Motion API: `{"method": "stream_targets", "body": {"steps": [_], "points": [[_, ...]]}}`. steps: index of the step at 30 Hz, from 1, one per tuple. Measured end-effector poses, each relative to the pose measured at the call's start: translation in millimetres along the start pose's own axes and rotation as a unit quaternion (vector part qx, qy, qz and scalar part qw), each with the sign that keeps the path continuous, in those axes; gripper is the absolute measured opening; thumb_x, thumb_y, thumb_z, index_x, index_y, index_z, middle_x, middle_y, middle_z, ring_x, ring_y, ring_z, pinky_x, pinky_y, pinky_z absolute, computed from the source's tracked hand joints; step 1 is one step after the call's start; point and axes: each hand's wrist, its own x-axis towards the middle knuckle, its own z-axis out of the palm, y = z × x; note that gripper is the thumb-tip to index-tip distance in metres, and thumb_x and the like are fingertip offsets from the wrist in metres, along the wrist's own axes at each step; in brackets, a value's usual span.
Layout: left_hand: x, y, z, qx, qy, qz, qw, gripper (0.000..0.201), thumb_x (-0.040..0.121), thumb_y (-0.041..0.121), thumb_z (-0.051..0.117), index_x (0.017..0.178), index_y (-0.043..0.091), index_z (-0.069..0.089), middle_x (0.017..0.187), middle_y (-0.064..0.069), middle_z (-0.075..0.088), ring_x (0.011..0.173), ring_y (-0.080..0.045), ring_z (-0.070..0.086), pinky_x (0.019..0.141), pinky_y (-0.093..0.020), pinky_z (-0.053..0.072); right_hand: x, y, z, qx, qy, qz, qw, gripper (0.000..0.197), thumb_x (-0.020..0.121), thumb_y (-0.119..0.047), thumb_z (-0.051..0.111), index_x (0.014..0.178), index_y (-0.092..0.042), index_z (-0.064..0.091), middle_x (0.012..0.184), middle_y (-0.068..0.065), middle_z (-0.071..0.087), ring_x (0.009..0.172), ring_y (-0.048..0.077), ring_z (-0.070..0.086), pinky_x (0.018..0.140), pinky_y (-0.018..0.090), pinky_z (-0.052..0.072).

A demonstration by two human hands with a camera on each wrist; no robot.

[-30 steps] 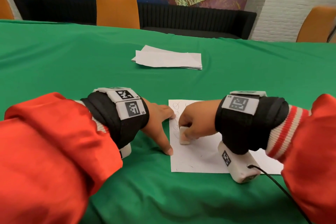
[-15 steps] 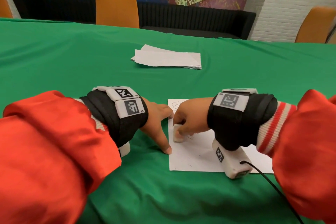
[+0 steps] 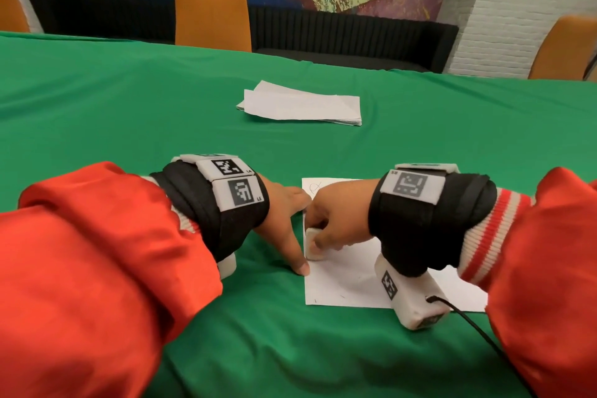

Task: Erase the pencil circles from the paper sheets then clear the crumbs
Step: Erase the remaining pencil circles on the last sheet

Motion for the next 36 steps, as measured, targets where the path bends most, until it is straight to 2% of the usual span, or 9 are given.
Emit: {"method": "stream_targets", "body": {"steps": [2,5,10,14,19,24,29,34,36], "points": [[-0.2,0.1,-0.2,0.003,-0.003,-0.004,1.0,0.105,0.059,0.069,0.073,0.144,0.028,0.026,0.149,0.011,0.029,0.135,-0.015,0.035,0.111,-0.039,0.031,0.8,2.2,-1.0,-0.006,0.0,0.009,1.0,0.021,0.087,-0.026,0.054,0.068,-0.02,0.054,0.065,-0.006,0.054,0.059,0.01,0.048,0.051,0.02,0.035],[-0.9,0.8,-0.8,0.004,-0.005,-0.009,1.0,0.105,0.06,0.068,0.072,0.144,0.027,0.025,0.148,0.011,0.029,0.135,-0.015,0.034,0.111,-0.04,0.031,0.3,4.3,-3.2,-0.026,0.025,0.022,0.999,0.019,0.088,-0.029,0.055,0.072,-0.018,0.054,0.068,-0.002,0.05,0.062,0.015,0.046,0.05,0.021,0.032],[-1.1,0.6,-0.6,0.001,-0.001,-0.003,1.0,0.105,0.058,0.07,0.072,0.143,0.029,0.027,0.148,0.011,0.03,0.134,-0.015,0.036,0.11,-0.039,0.032,0.4,-3.0,-1.7,-0.028,-0.008,-0.005,1.0,0.027,0.087,-0.027,0.055,0.061,-0.022,0.048,0.061,-0.008,0.05,0.054,0.006,0.044,0.049,0.021,0.03],[-3.5,3.0,-2.2,0.01,-0.006,-0.009,1.0,0.099,0.063,0.068,0.071,0.142,0.027,0.027,0.146,0.012,0.031,0.133,-0.015,0.036,0.109,-0.037,0.032,0.1,5.7,-2.4,-0.021,0.014,0.027,0.999,0.02,0.088,-0.024,0.053,0.069,-0.018,0.052,0.065,-0.004,0.051,0.056,0.01,0.043,0.048,0.021,0.03],[-4.0,3.7,-2.4,0.008,-0.003,-0.005,1.0,0.098,0.064,0.066,0.072,0.142,0.027,0.027,0.145,0.011,0.031,0.132,-0.014,0.037,0.109,-0.034,0.032,-5.7,3.9,1.7,0.005,-0.035,0.013,0.999,0.014,0.087,-0.022,0.053,0.075,-0.017,0.059,0.066,-0.006,0.056,0.056,0.007,0.049,0.05,0.018,0.034],[-5.3,4.1,-2.0,0.009,0.0,-0.01,1.0,0.101,0.065,0.066,0.071,0.145,0.026,0.024,0.148,0.012,0.028,0.134,-0.014,0.035,0.11,-0.035,0.03,0.4,18.7,-3.4,0.02,0.011,0.072,0.997,0.021,0.087,-0.027,0.055,0.067,-0.021,0.055,0.064,-0.008,0.056,0.061,0.009,0.052,0.053,0.019,0.036],[-5.1,4.5,-2.6,0.001,-0.004,-0.01,1.0,0.095,0.064,0.066,0.072,0.14,0.027,0.03,0.143,0.011,0.034,0.131,-0.014,0.038,0.108,-0.034,0.032,-1.3,5.7,-0.8,0.009,-0.032,0.026,0.999,0.014,0.087,-0.022,0.053,0.077,-0.017,0.062,0.07,-0.005,0.06,0.062,0.011,0.053,0.052,0.018,0.037],[-5.8,5.0,-2.1,0.008,-0.004,-0.014,1.0,0.103,0.065,0.066,0.07,0.146,0.026,0.022,0.15,0.012,0.025,0.135,-0.013,0.033,0.111,-0.035,0.029,2.3,20.0,-3.9,0.024,-0.002,0.084,0.996,0.016,0.089,-0.024,0.053,0.078,-0.017,0.061,0.068,-0.007,0.059,0.058,0.007,0.051,0.053,0.017,0.037],[-5.9,5.0,-2.3,0.006,-0.003,-0.013,1.0,0.104,0.066,0.066,0.071,0.147,0.026,0.02,0.151,0.012,0.024,0.136,-0.013,0.032,0.112,-0.034,0.028,0.6,20.6,-1.5,0.031,-0.007,0.078,0.996,0.015,0.088,-0.024,0.053,0.077,-0.017,0.061,0.065,-0.008,0.057,0.058,0.006,0.051,0.054,0.017,0.038]]}}
